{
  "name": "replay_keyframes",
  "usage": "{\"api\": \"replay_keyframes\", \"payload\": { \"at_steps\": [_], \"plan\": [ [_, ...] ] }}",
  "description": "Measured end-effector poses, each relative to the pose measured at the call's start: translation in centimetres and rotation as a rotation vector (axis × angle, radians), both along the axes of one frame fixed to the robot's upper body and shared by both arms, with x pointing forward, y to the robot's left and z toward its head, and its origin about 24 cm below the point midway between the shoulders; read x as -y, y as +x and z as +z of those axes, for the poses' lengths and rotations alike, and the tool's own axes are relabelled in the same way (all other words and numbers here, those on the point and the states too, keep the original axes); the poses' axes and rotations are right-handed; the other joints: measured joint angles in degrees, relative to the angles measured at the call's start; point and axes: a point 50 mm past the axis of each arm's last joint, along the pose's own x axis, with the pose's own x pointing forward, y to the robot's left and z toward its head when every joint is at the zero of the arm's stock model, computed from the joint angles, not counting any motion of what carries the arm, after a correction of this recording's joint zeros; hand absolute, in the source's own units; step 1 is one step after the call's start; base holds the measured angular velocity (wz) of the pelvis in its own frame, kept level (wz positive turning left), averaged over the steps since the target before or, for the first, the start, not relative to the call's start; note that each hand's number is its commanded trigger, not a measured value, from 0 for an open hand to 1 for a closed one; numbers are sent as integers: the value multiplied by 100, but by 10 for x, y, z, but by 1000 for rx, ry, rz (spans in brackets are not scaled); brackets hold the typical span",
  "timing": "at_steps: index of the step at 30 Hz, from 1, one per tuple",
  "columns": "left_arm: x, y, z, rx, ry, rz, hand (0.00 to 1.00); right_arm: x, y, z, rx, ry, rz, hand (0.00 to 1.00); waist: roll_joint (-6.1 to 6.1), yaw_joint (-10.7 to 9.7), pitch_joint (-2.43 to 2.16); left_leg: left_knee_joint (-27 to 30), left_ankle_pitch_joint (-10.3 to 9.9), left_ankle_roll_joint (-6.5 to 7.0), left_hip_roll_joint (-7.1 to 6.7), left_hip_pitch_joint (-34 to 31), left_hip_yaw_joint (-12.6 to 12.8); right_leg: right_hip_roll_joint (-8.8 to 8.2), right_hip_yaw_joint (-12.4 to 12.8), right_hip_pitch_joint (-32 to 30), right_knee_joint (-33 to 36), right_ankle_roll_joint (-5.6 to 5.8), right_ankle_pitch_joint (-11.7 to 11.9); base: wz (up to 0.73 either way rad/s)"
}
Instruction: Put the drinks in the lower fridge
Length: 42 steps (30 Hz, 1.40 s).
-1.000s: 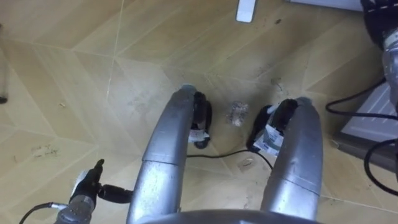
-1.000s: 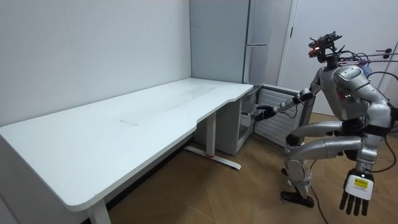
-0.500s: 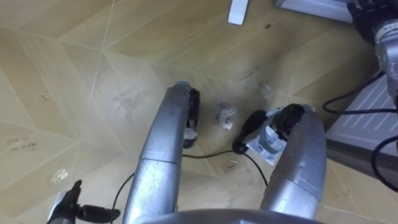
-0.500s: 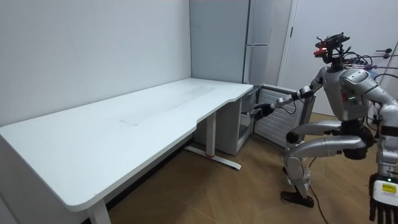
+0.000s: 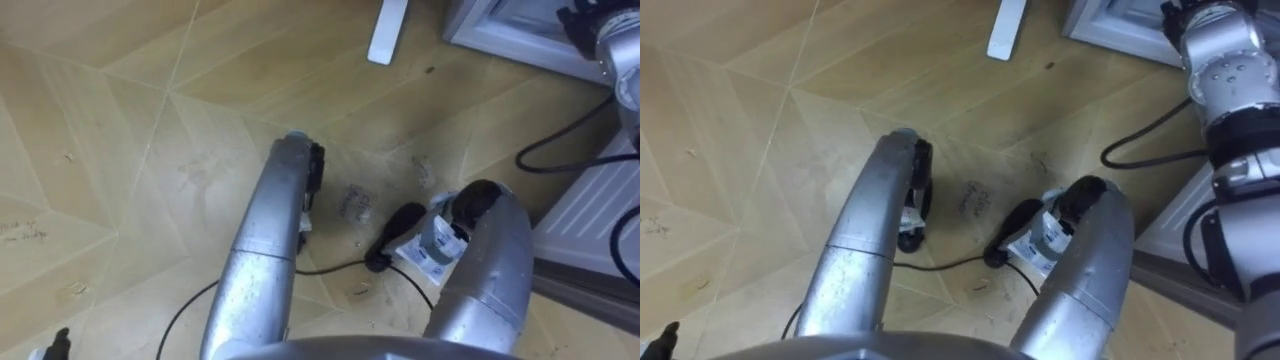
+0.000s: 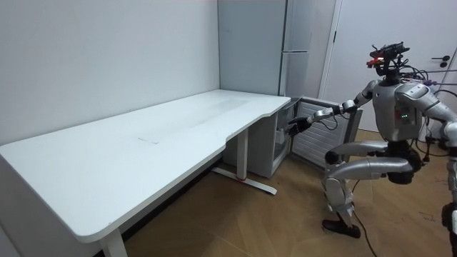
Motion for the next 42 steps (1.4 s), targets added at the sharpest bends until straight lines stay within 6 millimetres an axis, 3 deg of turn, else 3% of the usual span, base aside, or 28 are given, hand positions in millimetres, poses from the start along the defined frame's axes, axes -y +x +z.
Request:
{"api": "replay_keyframes", "payload": {
  "at_steps": [6,9,12,17,20,22,24,25,28,32,34,36,39,42],
  "plan": [
    [0,-18,2,-28,17,5,0,0,0,3,-5,-4,-19,0,-3,60,2,181,-35,-35,3,-34,-70,7,-3,8,199,24,-176,3],
    [-3,-18,4,-25,24,-4,0,2,-1,4,-4,-5,-43,0,0,123,2,180,-39,-45,-33,-13,-116,-42,-67,95,199,21,-204,8],
    [-5,-18,6,-29,32,-18,0,-1,0,10,23,-6,-52,0,1,141,3,174,-40,-47,-36,-42,-144,-41,-96,111,193,103,-270,8],
    [-6,-13,8,-16,38,-47,0,-5,6,28,107,-48,-34,0,7,164,5,155,-48,-60,-73,-28,-124,-154,-106,145,177,124,-281,2],
    [-4,-5,9,3,29,-74,0,-8,15,56,238,-118,0,0,92,245,24,148,-48,-59,-61,32,-175,-157,-200,300,126,124,-281,6],
    [-2,-2,9,7,12,-95,0,-10,15,56,232,-205,35,0,155,337,30,102,-49,-58,-67,128,-232,-132,-266,459,33,128,-282,8],
    [2,-1,7,-5,-12,-109,0,-10,15,56,242,-234,46,0,177,370,27,-9,-49,-58,-60,162,-225,-108,-277,502,-57,226,-328,10],
    [3,-1,7,-11,-23,-110,0,-5,14,53,229,-260,46,0,180,415,27,-87,-49,-58,-47,187,-224,-61,-285,530,-146,277,-353,0],
    [4,-1,6,-35,-52,-107,0,7,7,37,192,-360,101,0,177,527,25,-332,-49,-58,-32,342,-243,31,-362,695,-430,285,-356,-11],
    [-4,5,10,-45,-65,-131,0,13,-13,-20,26,-517,311,0,157,629,16,-906,-45,-64,-16,781,-409,231,-687,1281,-1132,331,-339,-8],
    [-8,6,13,-46,-62,-134,0,17,-27,-46,-55,-551,406,0,110,725,-1,-1203,-41,-71,67,1005,-407,411,-757,1512,-1487,359,-326,-16],
    [-8,7,13,-47,-80,-126,0,22,-48,-74,-146,-587,529,0,100,761,-13,-1679,-37,-75,106,1374,-428,557,-884,1911,-2054,500,-248,-16],
    [-9,20,8,-45,-96,-111,0,30,-73,-103,-265,-630,676,0,93,744,-14,-2369,-10,-119,122,1871,-434,652,-1105,2473,-2834,588,-62,-5],
    [-4,26,4,-34,-120,-127,0,34,-90,-119,-335,-636,812,0,68,721,-36,-2891,-6,-124,175,2359,-360,804,-1134,2934,-3461,712,203,-15]
  ]
}}
